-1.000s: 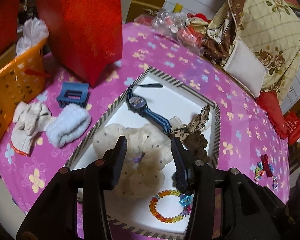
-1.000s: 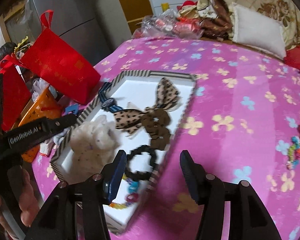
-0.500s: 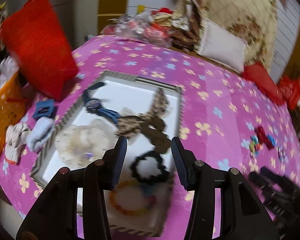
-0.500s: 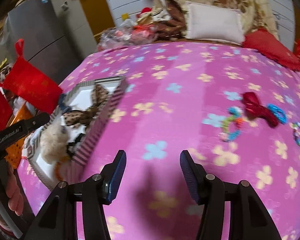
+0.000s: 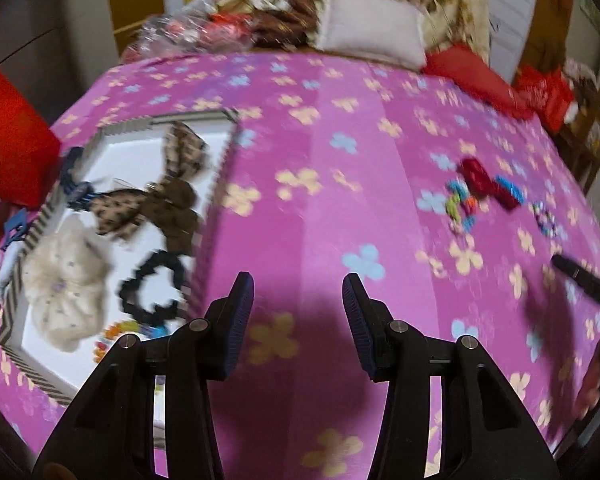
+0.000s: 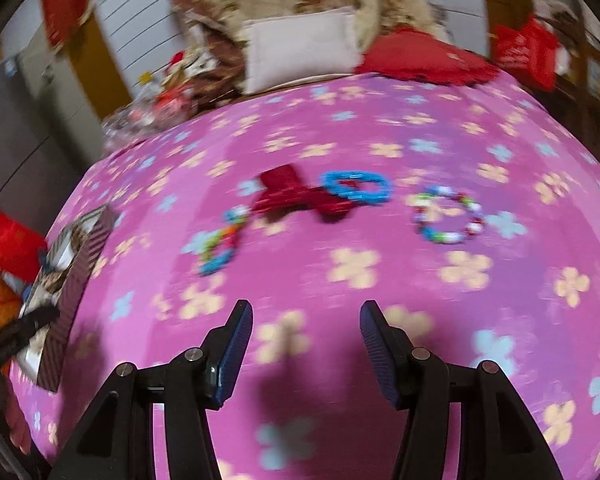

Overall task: Organize jewelry
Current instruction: 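Grasp the small rainbow bead bracelet with the left tool, then grasp the round multicolour bead bracelet with the right tool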

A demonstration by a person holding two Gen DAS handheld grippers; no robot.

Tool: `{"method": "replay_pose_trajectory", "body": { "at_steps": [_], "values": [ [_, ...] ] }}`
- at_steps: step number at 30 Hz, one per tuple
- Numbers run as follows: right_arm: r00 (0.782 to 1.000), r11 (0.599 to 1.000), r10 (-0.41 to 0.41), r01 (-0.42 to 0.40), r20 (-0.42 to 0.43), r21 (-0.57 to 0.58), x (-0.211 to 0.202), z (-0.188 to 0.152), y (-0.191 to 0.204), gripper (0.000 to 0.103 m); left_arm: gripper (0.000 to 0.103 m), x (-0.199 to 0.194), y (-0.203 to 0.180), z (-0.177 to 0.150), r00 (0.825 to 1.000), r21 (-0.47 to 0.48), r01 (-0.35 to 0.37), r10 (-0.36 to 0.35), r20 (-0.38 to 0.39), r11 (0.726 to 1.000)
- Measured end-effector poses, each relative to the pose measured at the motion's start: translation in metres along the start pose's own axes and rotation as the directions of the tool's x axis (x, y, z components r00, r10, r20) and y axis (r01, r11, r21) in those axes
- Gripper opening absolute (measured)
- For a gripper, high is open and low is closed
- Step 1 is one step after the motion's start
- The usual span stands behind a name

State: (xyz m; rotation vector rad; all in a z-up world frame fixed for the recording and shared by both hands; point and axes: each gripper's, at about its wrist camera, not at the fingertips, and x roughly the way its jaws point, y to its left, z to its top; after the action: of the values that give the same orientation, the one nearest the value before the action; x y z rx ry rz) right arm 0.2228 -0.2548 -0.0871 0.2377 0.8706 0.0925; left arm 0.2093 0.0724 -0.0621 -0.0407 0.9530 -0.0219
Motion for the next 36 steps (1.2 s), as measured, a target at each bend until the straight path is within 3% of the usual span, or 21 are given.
{"method": "replay_pose_trajectory", "body": {
  "at_steps": [5, 11, 16, 20, 24, 31, 32, 34, 36],
  "values": [
    [1.000, 0.999, -0.007, 0.006, 0.016, 0.047, 0.001, 0.008, -0.034, 0.054, 0.046, 0.019, -0.032, 0.007, 0.998, 0.043, 0.013, -0.010, -0.062, 0.999],
    [0.999, 0.999, -0.028, 0.028, 0.024, 0.028, 0.010, 0.019, -0.047, 0.054, 0.045, 0.046, -0.078, 0.034, 0.988, 0.080, 0.095, -0.084, -0.127, 0.992],
    [0.998, 0.999, -0.050, 0.050, 0.026, 0.007, 0.019, 0.033, -0.057, 0.054, 0.045, 0.061, -0.125, 0.053, 0.980, 0.172, 0.163, -0.140, -0.138, 0.972],
    [0.998, 0.998, -0.067, 0.067, 0.007, -0.013, 0.032, 0.041, -0.061, 0.054, 0.045, 0.084, -0.150, 0.064, 0.962, 0.196, 0.236, -0.200, -0.187, 0.952],
    [0.997, 0.996, -0.081, 0.080, -0.020, -0.031, 0.047, 0.046, -0.064, 0.054, 0.045, 0.107, -0.162, 0.068, 0.958, 0.220, 0.232, -0.183, -0.221, 0.948],
    [0.992, 0.990, -0.123, 0.119, -0.041, -0.077, 0.067, 0.052, -0.061, 0.054, 0.045, 0.112, -0.176, 0.070, 0.972, 0.270, 0.198, -0.152, -0.181, 0.942],
    [0.991, 0.989, -0.129, 0.125, -0.041, -0.083, 0.068, 0.052, -0.060, 0.054, 0.042, 0.111, -0.177, 0.068, 0.976, 0.277, 0.181, -0.137, -0.171, 0.944],
    [0.989, 0.985, -0.143, 0.138, -0.040, -0.099, 0.070, 0.053, -0.058, 0.054, 0.017, 0.109, -0.176, 0.067, 0.979, 0.281, 0.168, -0.126, -0.161, 0.945],
    [0.986, 0.980, -0.162, 0.156, -0.044, -0.121, 0.073, 0.054, -0.055, 0.053, 0.015, 0.107, -0.173, 0.068, 0.975, 0.255, 0.177, -0.133, -0.178, 0.951]
  ]
}}
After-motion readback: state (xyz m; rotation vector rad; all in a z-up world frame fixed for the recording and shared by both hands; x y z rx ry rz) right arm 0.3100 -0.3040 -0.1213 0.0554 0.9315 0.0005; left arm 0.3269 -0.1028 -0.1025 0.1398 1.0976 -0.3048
